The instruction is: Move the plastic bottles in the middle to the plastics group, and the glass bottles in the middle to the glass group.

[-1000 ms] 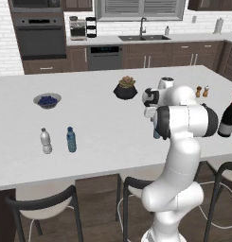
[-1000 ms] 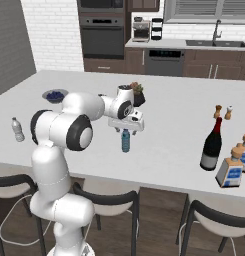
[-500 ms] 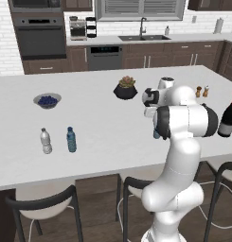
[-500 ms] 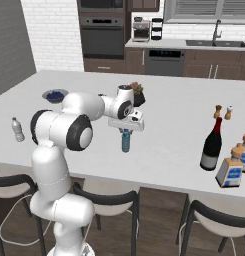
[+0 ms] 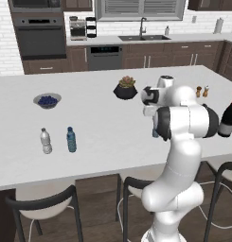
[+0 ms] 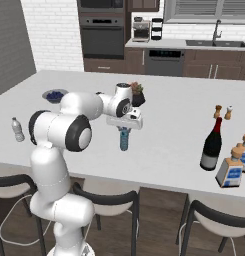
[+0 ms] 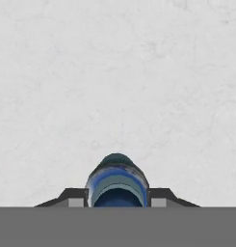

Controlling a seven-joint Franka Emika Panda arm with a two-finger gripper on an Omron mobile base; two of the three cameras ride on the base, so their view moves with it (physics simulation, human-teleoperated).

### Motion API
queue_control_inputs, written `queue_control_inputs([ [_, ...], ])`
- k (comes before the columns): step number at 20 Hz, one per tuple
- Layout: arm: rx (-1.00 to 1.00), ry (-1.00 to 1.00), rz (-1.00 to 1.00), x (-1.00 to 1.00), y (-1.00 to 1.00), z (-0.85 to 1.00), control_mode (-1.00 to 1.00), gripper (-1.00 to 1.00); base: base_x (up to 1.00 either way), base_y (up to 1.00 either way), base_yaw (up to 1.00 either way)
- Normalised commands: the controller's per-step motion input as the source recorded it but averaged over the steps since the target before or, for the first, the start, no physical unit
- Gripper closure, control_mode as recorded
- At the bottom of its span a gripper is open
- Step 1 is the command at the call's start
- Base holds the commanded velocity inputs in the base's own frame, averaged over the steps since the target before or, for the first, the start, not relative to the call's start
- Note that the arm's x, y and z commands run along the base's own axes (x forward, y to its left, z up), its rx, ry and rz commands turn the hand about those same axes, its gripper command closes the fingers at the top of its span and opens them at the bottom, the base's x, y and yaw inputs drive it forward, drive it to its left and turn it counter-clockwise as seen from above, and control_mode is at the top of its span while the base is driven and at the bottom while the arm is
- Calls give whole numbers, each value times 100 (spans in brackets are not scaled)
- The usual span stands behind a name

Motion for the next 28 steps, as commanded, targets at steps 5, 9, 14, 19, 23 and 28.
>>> queue_control_inputs([
  [5, 0, 0, 10, -2, 59, 36, -100, 100, 0, 0, 0],
  [9, 0, -1, 21, 0, 69, 23, -100, 100, 0, 0, 0],
  [14, 0, 0, 32, 0, 80, 11, -100, 100, 0, 0, 0],
  [19, 0, 0, 34, -1, 77, 12, -100, 100, 0, 0, 0],
  [23, 0, 0, 30, -23, 63, 19, -100, 100, 0, 0, 0],
  [28, 0, 0, 24, -27, 55, 11, -100, 100, 0, 0, 0],
])
